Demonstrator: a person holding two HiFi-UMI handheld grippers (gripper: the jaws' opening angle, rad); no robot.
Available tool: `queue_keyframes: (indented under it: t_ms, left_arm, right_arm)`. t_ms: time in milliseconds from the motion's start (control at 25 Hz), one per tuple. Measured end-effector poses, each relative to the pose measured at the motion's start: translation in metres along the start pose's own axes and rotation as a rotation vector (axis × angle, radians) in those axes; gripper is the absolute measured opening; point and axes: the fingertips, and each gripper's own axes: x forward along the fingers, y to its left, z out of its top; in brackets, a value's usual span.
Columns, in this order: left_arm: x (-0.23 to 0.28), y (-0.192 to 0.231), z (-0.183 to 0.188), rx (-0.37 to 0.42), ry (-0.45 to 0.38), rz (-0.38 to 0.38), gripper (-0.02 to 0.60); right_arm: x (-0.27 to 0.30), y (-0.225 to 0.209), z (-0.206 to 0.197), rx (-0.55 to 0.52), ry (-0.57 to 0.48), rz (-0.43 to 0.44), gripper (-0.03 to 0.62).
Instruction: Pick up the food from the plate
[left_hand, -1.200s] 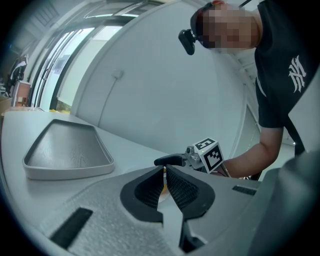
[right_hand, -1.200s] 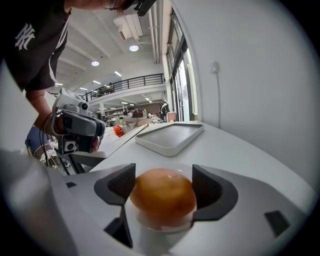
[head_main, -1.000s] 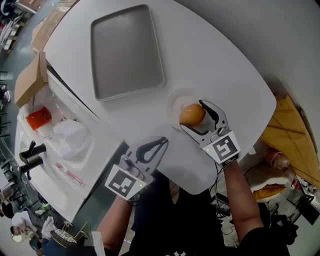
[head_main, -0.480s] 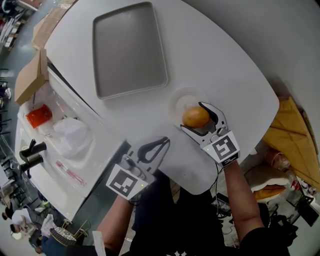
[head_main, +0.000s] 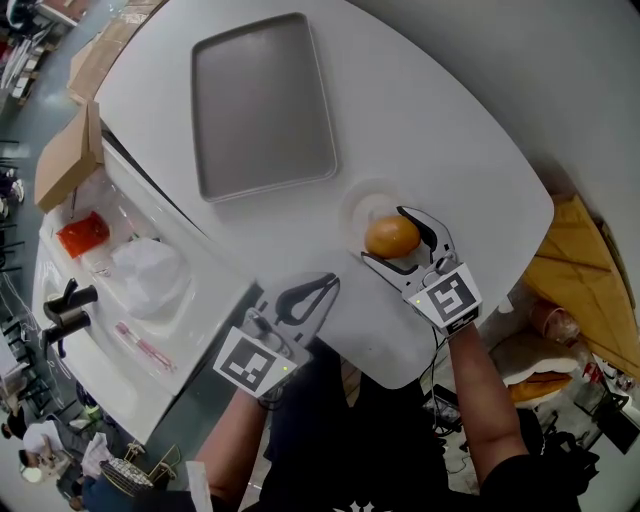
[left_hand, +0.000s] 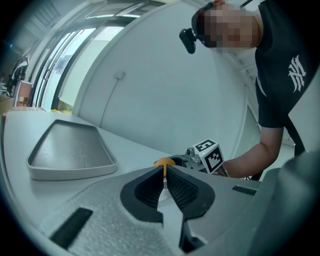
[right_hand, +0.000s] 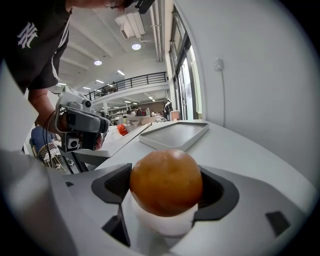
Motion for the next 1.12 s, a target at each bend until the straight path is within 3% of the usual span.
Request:
queue_keyframes:
  t_ms: [520, 800, 920, 1120]
  left_arm:
    - [-0.037, -0.018, 0.061, 0.098, -0.054, -0.079, 0.018]
    - [-0.061, -0.049, 0.108, 0.164, -0.074, -0.195, 0.018]
    - [-0.063, -0.067, 0.125, 0.194, -0.09, -0.251, 0.018]
    - [-0.065, -0.09, 0.147, 0.235, -0.118, -0.304, 0.018]
  right_arm:
    - [-0.041, 0.041, 0.087, -0.031, -0.063, -0.065, 0.371]
    - [-0.091, 0.071, 0.152, 0.006, -0.122, -0.166, 0.372]
    - [-0.116, 0.084, 0.179, -0.024, -0.169, -0.202, 0.371]
    - [-0.152, 0.103, 0.205, -0.012, -0.227, -0.241, 0.371]
